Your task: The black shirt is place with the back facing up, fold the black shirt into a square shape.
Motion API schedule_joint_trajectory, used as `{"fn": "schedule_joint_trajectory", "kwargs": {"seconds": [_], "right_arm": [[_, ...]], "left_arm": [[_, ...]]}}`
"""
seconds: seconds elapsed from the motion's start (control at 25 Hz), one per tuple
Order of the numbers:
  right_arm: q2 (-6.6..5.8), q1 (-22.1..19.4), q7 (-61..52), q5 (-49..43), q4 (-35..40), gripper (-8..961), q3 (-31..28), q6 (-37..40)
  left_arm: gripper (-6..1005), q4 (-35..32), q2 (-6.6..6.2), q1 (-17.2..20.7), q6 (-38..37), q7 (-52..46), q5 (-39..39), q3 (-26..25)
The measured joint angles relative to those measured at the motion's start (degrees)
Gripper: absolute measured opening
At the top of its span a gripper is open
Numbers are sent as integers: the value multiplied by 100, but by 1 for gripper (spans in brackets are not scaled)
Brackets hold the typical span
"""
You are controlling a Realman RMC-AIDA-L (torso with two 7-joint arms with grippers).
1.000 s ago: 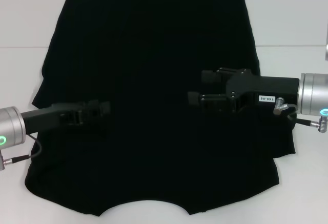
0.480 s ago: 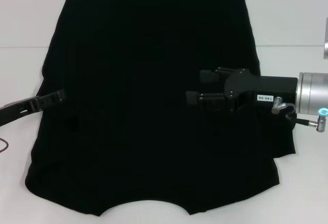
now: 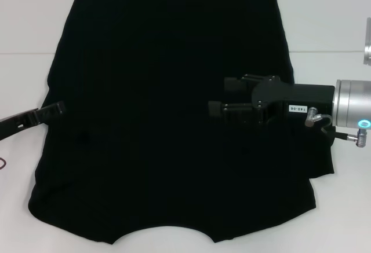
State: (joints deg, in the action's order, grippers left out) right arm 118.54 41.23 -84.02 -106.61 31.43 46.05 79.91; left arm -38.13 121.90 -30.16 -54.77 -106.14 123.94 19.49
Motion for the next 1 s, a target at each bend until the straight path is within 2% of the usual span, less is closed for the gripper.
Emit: {"fn": "schedule_joint_trajectory", "kwargs": {"seconds": [1.0], "right_arm": [[-11, -8, -1, 0, 16, 908, -60, -2]], "left_arm": [[933, 350, 0, -143, 522, 41, 16, 11]]}}
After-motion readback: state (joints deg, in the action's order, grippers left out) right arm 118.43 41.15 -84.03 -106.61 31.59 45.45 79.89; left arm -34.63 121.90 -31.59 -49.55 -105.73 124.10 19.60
